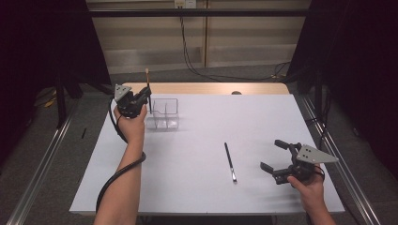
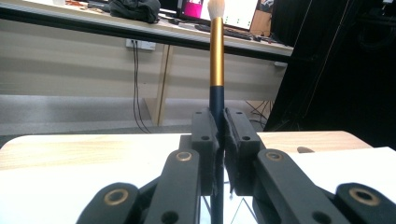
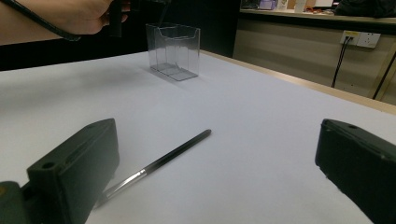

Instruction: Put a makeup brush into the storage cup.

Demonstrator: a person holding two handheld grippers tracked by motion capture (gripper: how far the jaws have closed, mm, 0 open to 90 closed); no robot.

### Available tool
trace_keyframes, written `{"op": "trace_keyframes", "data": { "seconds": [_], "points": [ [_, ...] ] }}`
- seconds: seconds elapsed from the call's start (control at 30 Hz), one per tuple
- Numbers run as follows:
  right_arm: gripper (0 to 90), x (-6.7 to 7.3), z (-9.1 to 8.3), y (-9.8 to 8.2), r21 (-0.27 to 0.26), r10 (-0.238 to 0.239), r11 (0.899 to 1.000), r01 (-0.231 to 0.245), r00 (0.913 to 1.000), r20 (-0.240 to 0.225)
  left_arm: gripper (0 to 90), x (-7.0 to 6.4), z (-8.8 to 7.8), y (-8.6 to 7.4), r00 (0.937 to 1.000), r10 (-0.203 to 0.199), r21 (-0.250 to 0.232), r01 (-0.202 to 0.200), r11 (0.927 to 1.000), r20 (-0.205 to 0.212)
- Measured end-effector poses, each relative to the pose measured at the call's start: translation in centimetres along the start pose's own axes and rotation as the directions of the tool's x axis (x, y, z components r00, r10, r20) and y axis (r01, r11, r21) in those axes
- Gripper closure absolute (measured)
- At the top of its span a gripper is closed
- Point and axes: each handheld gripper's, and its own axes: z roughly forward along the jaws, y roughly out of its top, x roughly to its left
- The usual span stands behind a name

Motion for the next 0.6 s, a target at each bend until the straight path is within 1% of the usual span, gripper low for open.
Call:
{"op": "trace_keyframes", "data": {
  "seconds": [0.07,0.27,0.6],
  "points": [
    [0.0,0.01,0.0,0.0,0.0,0.0,1.0,0.0,1.0,0.0,83.4,0.03,-0.05,-0.11,1.0,0.002,0.004,-0.002,1.0,0.0],
    [0.0,0.0,-0.01,0.0,0.0,-0.001,1.0,0.001,1.0,0.0,83.3,0.05,-0.24,-0.35,1.0,-0.006,0.004,0.006,1.0,0.006],
    [0.0,0.02,-0.06,0.01,0.0,0.0,1.0,0.0,1.0,0.003,83.4,-0.07,-0.56,-0.49,1.0,-0.003,0.011,0.003,0.9999,0.005]
  ]
}}
